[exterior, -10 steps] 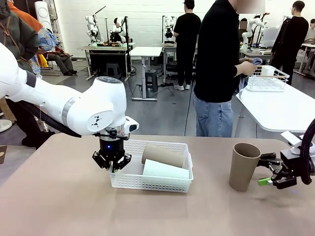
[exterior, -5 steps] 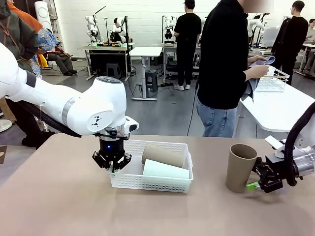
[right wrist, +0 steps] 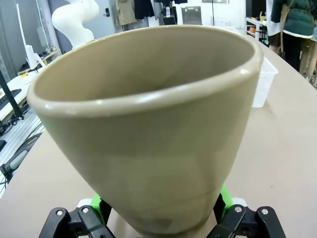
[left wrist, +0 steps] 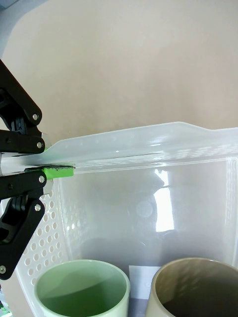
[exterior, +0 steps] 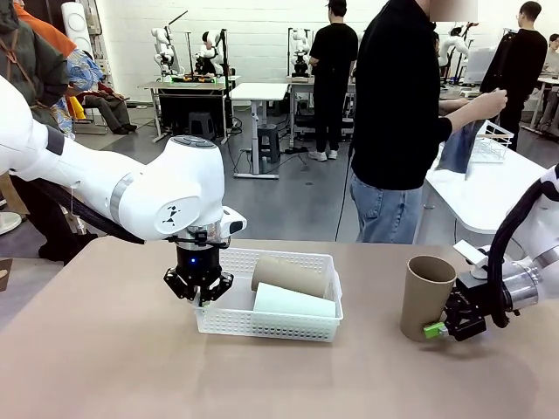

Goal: Clean and organize the cups into the basket.
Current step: Pick up the Reusable plastic cup from the right side of the table and stack it inside the Organizing basket in the center of the table.

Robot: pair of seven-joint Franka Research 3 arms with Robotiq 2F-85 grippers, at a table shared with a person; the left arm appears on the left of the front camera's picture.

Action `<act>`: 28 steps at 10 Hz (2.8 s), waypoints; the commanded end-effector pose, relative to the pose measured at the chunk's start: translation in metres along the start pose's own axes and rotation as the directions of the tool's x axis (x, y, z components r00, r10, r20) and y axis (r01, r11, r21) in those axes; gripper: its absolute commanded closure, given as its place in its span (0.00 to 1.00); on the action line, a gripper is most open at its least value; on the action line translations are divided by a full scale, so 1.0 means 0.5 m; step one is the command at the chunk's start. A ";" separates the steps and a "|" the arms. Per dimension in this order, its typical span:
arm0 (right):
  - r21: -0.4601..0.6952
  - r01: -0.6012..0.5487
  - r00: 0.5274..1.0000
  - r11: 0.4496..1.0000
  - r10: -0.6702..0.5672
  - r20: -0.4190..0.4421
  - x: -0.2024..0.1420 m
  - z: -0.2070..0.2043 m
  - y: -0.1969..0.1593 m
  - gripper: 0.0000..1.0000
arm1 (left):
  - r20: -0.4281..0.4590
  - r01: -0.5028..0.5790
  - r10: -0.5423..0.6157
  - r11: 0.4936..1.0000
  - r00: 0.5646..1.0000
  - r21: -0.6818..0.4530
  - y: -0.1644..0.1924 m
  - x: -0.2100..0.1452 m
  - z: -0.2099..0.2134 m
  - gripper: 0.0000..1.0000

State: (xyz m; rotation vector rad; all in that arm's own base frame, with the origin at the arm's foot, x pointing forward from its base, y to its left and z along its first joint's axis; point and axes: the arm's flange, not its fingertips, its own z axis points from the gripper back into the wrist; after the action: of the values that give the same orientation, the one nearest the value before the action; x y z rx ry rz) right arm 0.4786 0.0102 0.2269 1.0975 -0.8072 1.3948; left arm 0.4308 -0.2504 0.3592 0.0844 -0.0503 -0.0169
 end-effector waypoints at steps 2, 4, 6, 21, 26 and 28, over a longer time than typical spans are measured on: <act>0.026 -0.014 1.000 1.000 0.013 0.025 -0.002 -0.005 -0.010 0.59 | 0.011 0.012 -0.012 1.000 1.000 0.013 0.001 -0.002 0.002 1.00; 0.026 -0.013 0.999 1.000 0.012 0.032 -0.004 -0.004 -0.009 1.00 | 0.011 0.012 -0.012 1.000 1.000 0.013 0.001 -0.002 0.002 1.00; 0.013 -0.011 0.999 1.000 0.011 0.036 0.006 0.002 -0.007 1.00 | 0.011 0.012 -0.012 1.000 1.000 0.013 0.001 -0.002 0.002 1.00; -0.134 0.127 0.992 0.983 -0.124 0.033 0.440 0.103 0.042 0.39 | 0.011 0.012 -0.012 1.000 1.000 0.013 0.001 -0.002 0.002 1.00; -0.118 0.185 0.919 0.976 -0.215 -0.331 0.635 -0.015 -0.041 0.20 | 0.011 0.012 -0.012 1.000 1.000 0.013 0.001 -0.002 0.002 1.00; -0.097 0.269 0.803 0.958 -0.278 -0.527 0.710 -0.118 -0.075 0.20 | 0.011 0.012 -0.012 1.000 1.000 0.013 0.001 -0.002 0.002 1.00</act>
State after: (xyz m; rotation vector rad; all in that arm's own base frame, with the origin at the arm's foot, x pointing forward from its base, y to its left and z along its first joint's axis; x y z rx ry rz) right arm 0.5073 0.1773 0.5333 0.7504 -0.4007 1.3243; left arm 0.4307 -0.2506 0.3590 0.0845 -0.0500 -0.0175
